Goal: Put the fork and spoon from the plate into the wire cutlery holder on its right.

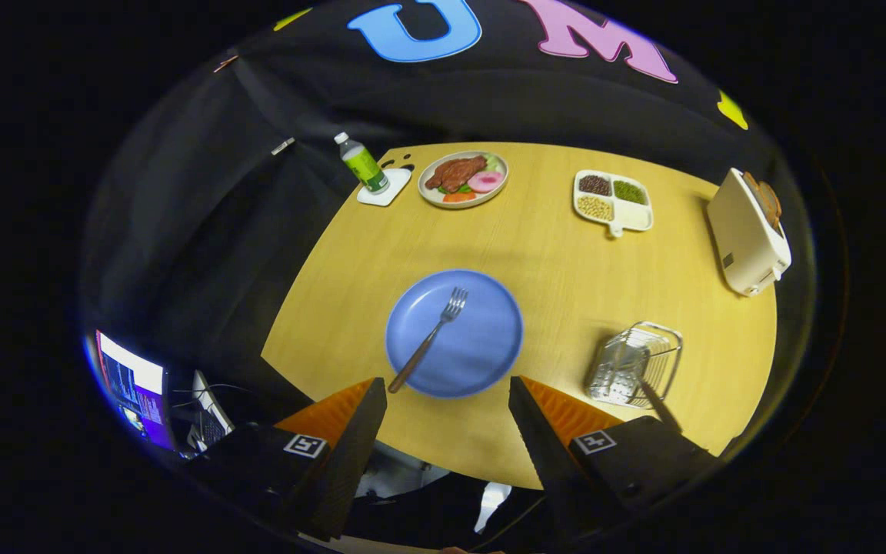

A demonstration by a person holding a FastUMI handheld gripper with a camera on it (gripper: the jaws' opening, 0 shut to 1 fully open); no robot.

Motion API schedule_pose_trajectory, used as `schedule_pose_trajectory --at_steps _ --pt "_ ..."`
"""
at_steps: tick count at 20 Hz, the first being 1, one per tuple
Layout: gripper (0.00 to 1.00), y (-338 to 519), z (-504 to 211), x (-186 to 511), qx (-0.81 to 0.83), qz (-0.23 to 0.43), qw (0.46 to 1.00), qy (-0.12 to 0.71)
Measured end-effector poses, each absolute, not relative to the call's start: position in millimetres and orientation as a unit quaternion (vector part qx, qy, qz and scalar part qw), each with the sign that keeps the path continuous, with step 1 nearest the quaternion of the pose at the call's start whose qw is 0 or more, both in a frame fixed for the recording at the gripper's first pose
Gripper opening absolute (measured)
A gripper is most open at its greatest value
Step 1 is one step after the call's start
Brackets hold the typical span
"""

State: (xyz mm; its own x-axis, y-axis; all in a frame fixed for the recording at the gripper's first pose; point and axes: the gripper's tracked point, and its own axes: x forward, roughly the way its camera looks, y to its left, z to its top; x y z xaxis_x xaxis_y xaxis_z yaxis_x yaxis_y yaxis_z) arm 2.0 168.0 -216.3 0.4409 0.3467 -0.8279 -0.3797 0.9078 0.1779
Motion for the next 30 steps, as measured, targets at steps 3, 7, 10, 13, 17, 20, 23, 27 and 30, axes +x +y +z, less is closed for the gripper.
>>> schedule_pose_trajectory --at_steps 3,7,10,13,17,20,23,27,30 --pt "1.0 192.7 -249.0 7.6 -0.019 0.207 0.844 0.494" --pt "0.99 210.7 -293.2 22.8 -0.006 0.174 0.837 0.519" --pt "0.99 215.1 -321.9 30.8 0.011 0.144 0.828 0.542" --pt "0.98 222.4 -344.4 29.8 0.032 0.125 0.814 0.567" --pt "0.88 229.8 -364.7 25.0 0.038 0.113 0.801 0.587" --pt "0.75 234.2 -372.0 24.9 0.036 0.109 0.796 0.594" --pt "0.56 233.0 -379.1 26.5 0.035 0.097 0.796 0.597" --pt "0.32 233.5 -388.4 20.2 0.049 0.089 0.781 0.616" --pt "0.22 226.4 -389.1 17.7 0.046 0.096 0.779 0.618"
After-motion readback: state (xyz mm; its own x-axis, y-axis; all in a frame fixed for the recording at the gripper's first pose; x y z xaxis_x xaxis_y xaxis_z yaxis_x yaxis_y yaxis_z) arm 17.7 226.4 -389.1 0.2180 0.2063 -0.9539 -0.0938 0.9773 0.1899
